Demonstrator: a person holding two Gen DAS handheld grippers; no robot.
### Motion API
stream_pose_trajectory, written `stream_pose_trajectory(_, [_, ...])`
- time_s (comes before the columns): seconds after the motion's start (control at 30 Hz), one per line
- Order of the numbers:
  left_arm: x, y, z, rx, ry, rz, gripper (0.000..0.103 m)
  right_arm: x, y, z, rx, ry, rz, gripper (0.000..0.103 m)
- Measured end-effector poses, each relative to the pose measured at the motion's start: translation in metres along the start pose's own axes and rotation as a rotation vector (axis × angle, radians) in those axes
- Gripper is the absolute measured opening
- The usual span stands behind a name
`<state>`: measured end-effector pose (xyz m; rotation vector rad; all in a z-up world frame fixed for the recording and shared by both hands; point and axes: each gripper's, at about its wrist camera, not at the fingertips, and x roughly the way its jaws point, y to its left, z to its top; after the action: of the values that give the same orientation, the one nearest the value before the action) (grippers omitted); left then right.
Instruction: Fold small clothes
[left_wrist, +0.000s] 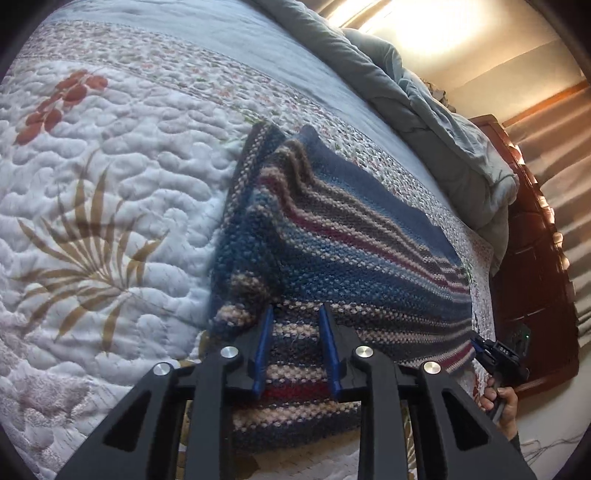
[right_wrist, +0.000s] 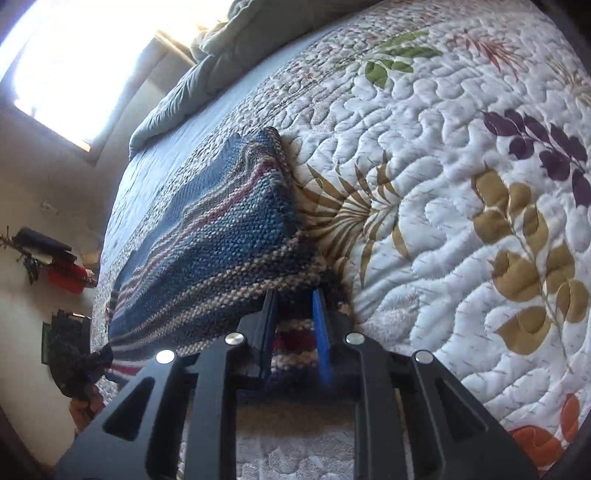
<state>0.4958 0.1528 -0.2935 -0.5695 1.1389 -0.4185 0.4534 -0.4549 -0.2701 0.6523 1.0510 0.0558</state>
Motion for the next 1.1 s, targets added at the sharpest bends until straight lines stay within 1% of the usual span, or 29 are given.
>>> stream_pose_trajectory(0.03, [-0.005,-0.003,0.002,-0.005,0.004,-0.017,0.036,-0.007,0.007,-0.003,-0.002,0.001,-0.007,0.024])
stream_pose_trajectory(0.07, [-0.012,-0.006,0.004,-0.006,-0.002,-0.032,0.047,-0.015,0.015,-0.008,-0.019,0.001,-0.025,0.033])
stream_pose_trajectory(0.1, [-0.023,-0.013,0.004,0.003,-0.015,-0.043,0.056,-0.023,0.028,-0.016,-0.063,-0.002,-0.056,0.039])
stream_pose_trajectory(0.13, [-0.036,-0.019,0.006,0.024,-0.039,-0.045,0.077,-0.030,0.047,-0.028,-0.139,-0.006,-0.101,0.056])
stream_pose_trajectory(0.17, [-0.047,-0.022,0.006,0.041,-0.059,-0.044,0.088,-0.034,0.062,-0.040,-0.207,-0.010,-0.135,0.068])
stream_pose_trajectory(0.2, [-0.056,-0.024,0.007,0.057,-0.077,-0.036,0.088,-0.037,0.081,-0.055,-0.291,-0.013,-0.161,0.070])
stream_pose_trajectory(0.23, [-0.063,-0.024,0.011,0.071,-0.076,-0.025,0.088,-0.037,0.098,-0.070,-0.363,-0.008,-0.176,0.071])
stream_pose_trajectory(0.3, [-0.067,-0.017,0.017,0.062,-0.061,-0.001,0.088,-0.030,0.126,-0.095,-0.471,0.017,-0.190,0.071])
stream_pose_trajectory(0.33, [-0.067,-0.011,0.021,0.047,-0.050,0.018,0.088,-0.027,0.138,-0.107,-0.515,0.026,-0.195,0.072])
stream_pose_trajectory(0.43, [-0.063,0.010,0.032,-0.011,-0.017,0.035,0.088,-0.014,0.172,-0.135,-0.637,0.043,-0.205,0.077])
stream_pose_trajectory(0.5, [-0.059,0.022,0.036,-0.042,-0.006,0.049,0.089,-0.012,0.190,-0.152,-0.712,0.026,-0.223,0.078])
stream_pose_trajectory(0.53, [-0.057,0.028,0.039,-0.055,-0.005,0.060,0.089,-0.009,0.202,-0.161,-0.757,0.011,-0.243,0.080])
stream_pose_trajectory(0.6, [-0.052,0.037,0.041,-0.071,0.004,0.069,0.089,0.000,0.215,-0.171,-0.818,0.004,-0.247,0.082])
stream_pose_trajectory(0.73, [-0.037,0.047,0.051,-0.090,0.047,0.048,0.089,0.018,0.234,-0.184,-0.878,0.021,-0.231,0.083])
stream_pose_trajectory(0.83, [-0.022,0.045,0.060,-0.070,0.076,0.045,0.089,0.030,0.243,-0.187,-0.902,0.027,-0.230,0.083])
stream_pose_trajectory(0.97, [-0.003,0.037,0.073,-0.033,0.108,0.013,0.089,0.050,0.257,-0.193,-0.912,0.043,-0.214,0.083])
stream_pose_trajectory(1.07, [0.008,0.034,0.084,-0.028,0.120,-0.026,0.090,0.065,0.272,-0.206,-0.970,0.045,-0.219,0.083])
stream_pose_trajectory(1.1, [0.013,0.033,0.088,-0.024,0.128,-0.029,0.090,0.073,0.279,-0.214,-1.005,0.047,-0.226,0.083])
